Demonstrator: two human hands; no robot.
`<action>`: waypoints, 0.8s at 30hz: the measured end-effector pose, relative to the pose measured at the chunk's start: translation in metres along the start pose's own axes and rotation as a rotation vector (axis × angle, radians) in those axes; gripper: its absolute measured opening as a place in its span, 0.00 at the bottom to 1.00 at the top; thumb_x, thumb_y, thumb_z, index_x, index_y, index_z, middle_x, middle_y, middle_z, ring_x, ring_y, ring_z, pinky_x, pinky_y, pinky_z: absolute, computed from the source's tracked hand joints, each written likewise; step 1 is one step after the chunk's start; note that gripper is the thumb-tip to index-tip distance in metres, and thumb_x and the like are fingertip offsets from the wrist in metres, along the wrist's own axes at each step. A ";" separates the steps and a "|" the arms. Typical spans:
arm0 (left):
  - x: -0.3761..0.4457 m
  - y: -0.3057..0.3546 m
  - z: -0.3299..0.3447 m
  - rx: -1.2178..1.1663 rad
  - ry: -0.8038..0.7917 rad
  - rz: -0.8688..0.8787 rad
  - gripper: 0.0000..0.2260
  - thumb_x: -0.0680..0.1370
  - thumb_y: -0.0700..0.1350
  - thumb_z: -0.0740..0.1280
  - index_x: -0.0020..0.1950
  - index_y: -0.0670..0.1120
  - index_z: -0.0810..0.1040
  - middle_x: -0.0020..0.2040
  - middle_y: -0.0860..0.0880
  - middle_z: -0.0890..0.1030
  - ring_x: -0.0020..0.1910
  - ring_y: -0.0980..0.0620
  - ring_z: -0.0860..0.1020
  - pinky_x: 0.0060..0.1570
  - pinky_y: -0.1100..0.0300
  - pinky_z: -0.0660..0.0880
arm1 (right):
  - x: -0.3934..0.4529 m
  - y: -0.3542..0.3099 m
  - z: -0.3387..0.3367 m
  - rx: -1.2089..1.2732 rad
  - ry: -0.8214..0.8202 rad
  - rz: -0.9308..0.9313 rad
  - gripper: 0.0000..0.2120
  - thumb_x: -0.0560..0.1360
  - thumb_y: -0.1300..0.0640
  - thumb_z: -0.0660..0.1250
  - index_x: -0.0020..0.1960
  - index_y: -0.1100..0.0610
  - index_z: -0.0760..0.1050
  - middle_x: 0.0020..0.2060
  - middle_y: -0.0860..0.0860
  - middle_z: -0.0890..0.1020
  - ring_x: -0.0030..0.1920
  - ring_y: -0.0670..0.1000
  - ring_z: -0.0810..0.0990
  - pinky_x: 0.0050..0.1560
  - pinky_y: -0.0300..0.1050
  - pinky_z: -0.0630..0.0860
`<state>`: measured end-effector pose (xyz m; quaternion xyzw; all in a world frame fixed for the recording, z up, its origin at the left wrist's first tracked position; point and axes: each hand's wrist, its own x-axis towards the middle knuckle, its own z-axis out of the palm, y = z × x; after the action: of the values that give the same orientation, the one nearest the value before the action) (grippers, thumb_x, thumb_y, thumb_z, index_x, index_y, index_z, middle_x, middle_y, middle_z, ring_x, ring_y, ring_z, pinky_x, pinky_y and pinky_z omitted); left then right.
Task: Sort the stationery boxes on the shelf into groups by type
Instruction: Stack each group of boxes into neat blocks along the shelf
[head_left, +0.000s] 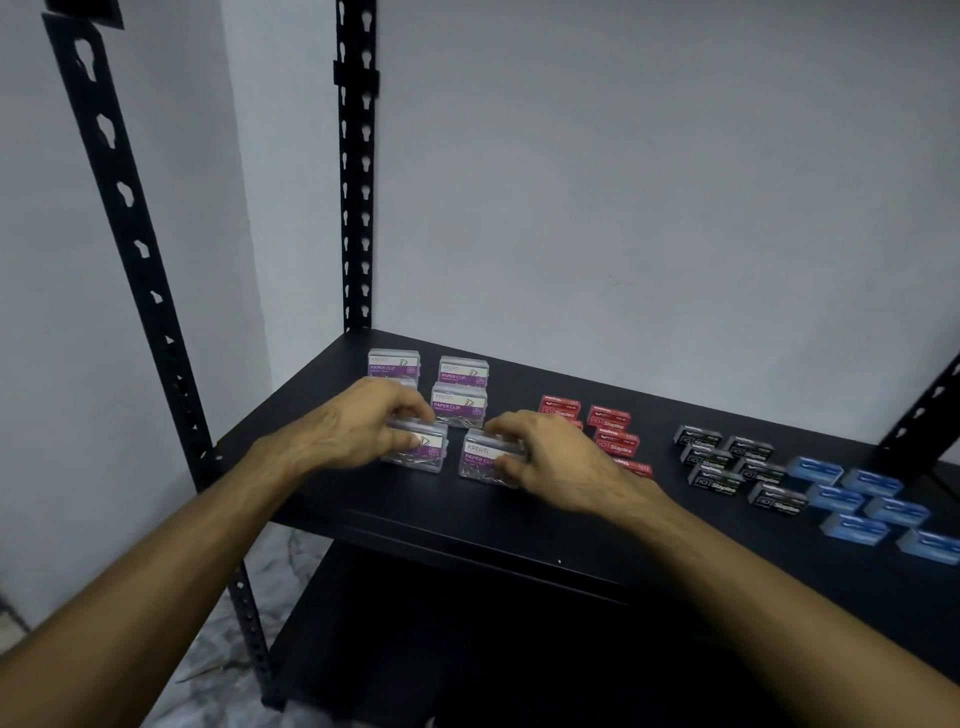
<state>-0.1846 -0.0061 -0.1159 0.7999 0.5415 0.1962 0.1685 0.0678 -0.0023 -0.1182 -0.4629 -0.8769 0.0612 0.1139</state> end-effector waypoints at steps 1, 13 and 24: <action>0.001 0.001 0.001 -0.008 -0.004 0.000 0.11 0.76 0.44 0.72 0.58 0.52 0.81 0.49 0.60 0.78 0.47 0.66 0.76 0.41 0.72 0.68 | -0.001 0.001 0.000 0.002 0.003 0.000 0.21 0.78 0.52 0.68 0.70 0.52 0.72 0.63 0.49 0.79 0.59 0.49 0.79 0.60 0.47 0.77; 0.008 0.007 0.008 -0.017 -0.017 0.009 0.12 0.76 0.46 0.73 0.58 0.53 0.80 0.51 0.56 0.80 0.49 0.61 0.77 0.51 0.62 0.75 | -0.003 0.002 0.001 0.032 -0.002 0.010 0.20 0.78 0.51 0.68 0.69 0.51 0.73 0.62 0.49 0.80 0.57 0.48 0.79 0.59 0.50 0.78; 0.008 0.002 0.001 -0.011 0.032 0.015 0.17 0.75 0.51 0.73 0.63 0.55 0.78 0.55 0.56 0.79 0.51 0.60 0.77 0.51 0.62 0.76 | -0.003 0.002 0.000 0.010 0.020 0.017 0.21 0.78 0.45 0.66 0.69 0.48 0.71 0.61 0.46 0.78 0.57 0.47 0.78 0.57 0.47 0.77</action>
<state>-0.1801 0.0009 -0.1147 0.7999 0.5368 0.2132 0.1629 0.0709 -0.0032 -0.1194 -0.4706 -0.8713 0.0619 0.1246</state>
